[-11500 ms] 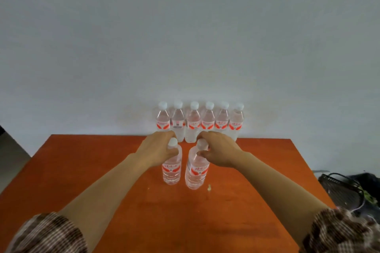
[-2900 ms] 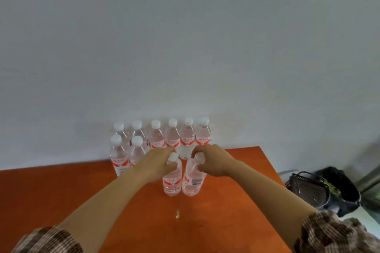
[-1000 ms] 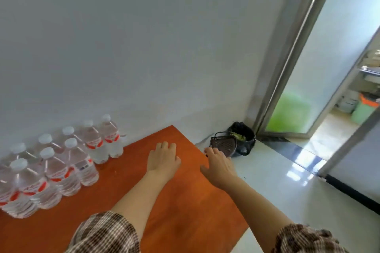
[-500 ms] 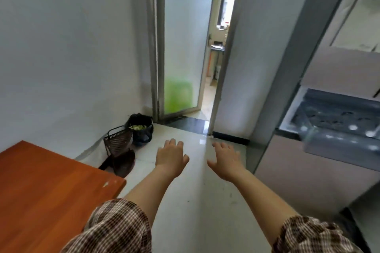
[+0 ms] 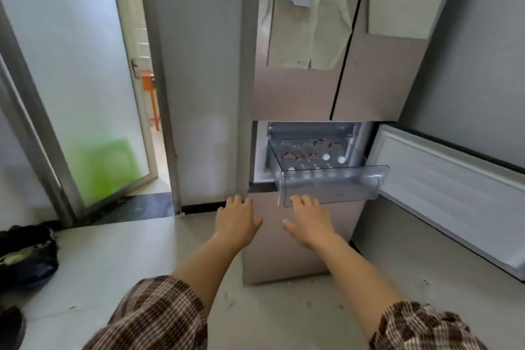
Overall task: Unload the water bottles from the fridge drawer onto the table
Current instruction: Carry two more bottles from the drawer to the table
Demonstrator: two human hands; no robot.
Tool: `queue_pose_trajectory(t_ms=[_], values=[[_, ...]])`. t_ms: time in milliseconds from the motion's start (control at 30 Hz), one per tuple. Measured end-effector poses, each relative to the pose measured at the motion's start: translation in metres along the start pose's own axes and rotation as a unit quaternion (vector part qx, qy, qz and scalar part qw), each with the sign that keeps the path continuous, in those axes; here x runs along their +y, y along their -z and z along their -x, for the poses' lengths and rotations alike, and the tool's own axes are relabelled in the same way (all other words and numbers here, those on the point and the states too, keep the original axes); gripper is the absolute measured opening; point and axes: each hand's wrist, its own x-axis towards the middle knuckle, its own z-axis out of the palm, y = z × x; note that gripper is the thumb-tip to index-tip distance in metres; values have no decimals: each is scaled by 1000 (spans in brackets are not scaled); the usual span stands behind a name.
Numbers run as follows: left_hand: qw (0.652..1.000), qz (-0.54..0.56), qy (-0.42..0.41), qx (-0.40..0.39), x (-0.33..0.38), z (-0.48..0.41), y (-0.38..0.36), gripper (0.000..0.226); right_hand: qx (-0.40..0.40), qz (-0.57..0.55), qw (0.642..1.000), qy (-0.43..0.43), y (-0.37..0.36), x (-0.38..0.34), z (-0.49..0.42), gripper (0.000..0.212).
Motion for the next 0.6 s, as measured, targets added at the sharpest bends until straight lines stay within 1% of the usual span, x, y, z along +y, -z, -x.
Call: queue_pose_trajectory(t_ms=[100, 233, 400, 600], values=[[1000, 8, -29, -5, 34, -60, -13, 47, 2, 16, 999, -37, 7, 42, -43, 60], [998, 31, -53, -21, 72, -145, -26, 45, -7, 24, 997, -77, 22, 94, -106, 57], [994, 46, -94, -35, 115, -234, -43, 47, -9, 18, 994, -107, 35, 157, -172, 61], [989, 40, -125, -61, 162, -310, -72, 48, -16, 7, 991, -130, 36, 220, -241, 52]])
